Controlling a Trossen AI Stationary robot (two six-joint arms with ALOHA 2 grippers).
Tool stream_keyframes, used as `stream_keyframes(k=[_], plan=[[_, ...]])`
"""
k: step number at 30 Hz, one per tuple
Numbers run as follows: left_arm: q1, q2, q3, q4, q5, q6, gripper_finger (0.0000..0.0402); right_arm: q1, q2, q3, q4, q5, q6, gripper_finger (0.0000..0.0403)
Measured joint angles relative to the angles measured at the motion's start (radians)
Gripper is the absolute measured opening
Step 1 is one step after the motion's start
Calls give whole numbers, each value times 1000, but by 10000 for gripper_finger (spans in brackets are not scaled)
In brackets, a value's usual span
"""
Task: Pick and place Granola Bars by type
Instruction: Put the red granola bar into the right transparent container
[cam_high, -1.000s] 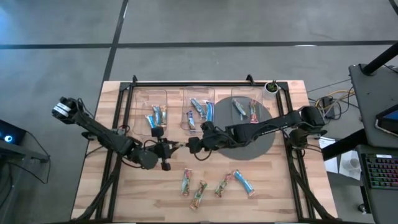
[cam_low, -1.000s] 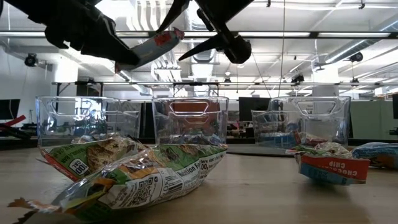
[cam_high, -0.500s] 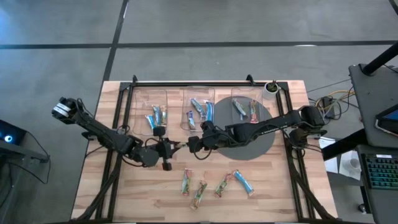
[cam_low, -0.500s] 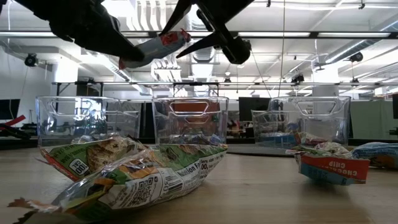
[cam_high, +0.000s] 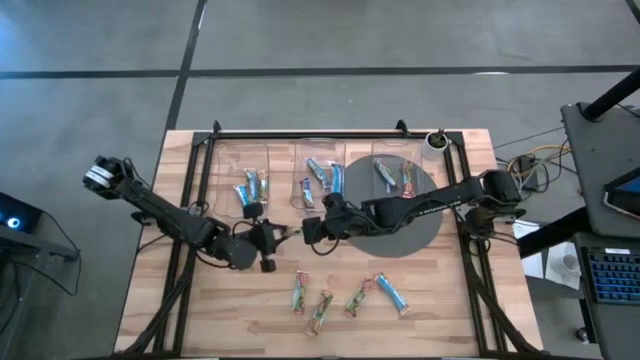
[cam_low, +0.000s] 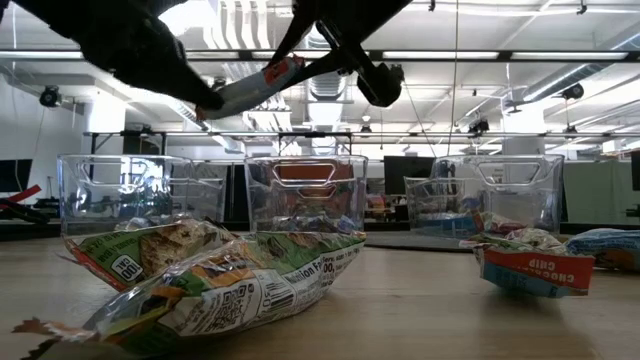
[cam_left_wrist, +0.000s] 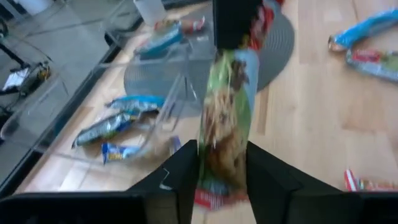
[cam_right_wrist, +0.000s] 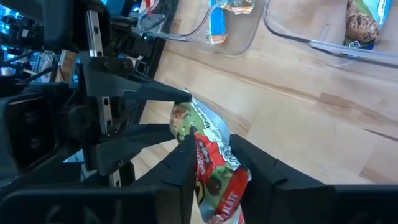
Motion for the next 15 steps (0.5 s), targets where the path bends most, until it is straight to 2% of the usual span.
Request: stream_keyframes(k=[5,9,12,15], plan=[[-34,-5,-6,-194,5,-99,113,1,-10,0,-8,12,-25,69],[-57,-17,-5,-263,4,-191,113,3,-38,0,-66,72,-34,68],[-74,-17,-5,-338,10,-272,113,14,-89,0,-174,184,-39,68],[-86,-18,-12,-396,24,-352,113,34,-162,22,-440,337,41,68]])
